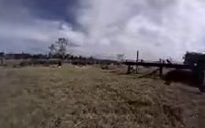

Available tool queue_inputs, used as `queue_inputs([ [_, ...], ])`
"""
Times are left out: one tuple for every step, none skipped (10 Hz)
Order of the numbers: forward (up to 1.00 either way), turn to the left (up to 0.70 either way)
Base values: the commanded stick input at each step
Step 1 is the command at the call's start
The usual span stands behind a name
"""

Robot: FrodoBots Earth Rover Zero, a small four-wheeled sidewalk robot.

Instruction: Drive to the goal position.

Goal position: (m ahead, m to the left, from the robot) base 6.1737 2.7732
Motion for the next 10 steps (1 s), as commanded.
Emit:
queue_inputs([
  [0.70, 0.27],
  [0.70, 0.27],
  [0.70, 0.27],
  [0.70, 0.27],
  [0.70, 0.27],
  [0.70, 0.27],
  [0.70, 0.27],
  [0.70, 0.27],
  [0.70, 0.27],
  [0.70, 0.27],
])
